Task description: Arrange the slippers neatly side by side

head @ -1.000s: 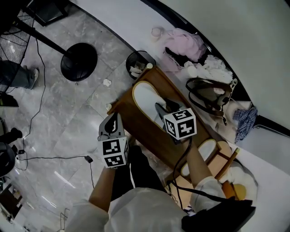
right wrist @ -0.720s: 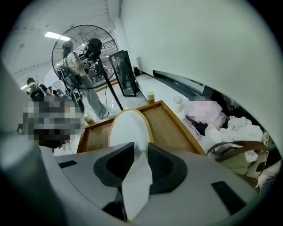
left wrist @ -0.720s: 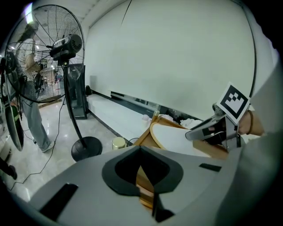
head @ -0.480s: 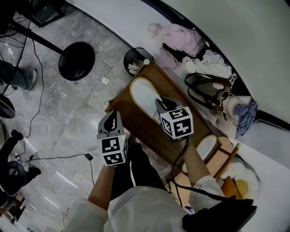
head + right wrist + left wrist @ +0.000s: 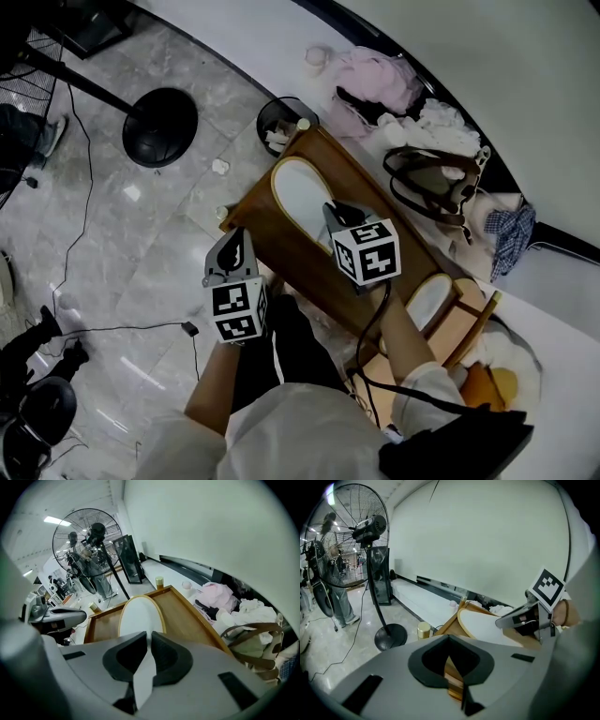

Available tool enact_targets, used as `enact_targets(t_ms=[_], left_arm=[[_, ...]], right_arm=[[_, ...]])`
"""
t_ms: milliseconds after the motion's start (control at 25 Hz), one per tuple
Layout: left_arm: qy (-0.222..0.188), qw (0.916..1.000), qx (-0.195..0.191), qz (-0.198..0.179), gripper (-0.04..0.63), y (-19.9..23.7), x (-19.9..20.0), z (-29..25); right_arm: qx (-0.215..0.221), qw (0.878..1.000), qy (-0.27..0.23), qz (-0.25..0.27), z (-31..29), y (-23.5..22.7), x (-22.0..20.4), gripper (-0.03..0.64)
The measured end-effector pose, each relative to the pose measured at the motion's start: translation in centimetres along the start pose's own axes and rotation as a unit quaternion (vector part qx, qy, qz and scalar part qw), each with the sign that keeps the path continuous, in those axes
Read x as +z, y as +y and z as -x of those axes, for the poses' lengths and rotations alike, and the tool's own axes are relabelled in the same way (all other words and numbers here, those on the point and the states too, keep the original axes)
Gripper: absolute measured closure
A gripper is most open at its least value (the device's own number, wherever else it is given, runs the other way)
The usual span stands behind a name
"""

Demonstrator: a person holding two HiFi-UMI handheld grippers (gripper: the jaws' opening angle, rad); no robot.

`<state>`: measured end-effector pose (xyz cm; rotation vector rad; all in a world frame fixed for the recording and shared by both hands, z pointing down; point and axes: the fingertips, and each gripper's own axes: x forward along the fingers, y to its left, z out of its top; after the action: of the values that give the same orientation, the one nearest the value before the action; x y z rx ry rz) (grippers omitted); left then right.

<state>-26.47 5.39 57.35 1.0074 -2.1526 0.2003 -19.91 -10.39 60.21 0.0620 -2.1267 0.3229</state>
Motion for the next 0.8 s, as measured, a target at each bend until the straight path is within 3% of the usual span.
enact_targets(t_ms=[800], left_arm=[[-0.008, 0.9993, -0.027, -0.023, 0.591, -1.6, 0.8, 2.0]], right_arm=[[-0.039, 0.994, -0.046, -0.096, 5.0, -0.3, -0.4, 0.569]])
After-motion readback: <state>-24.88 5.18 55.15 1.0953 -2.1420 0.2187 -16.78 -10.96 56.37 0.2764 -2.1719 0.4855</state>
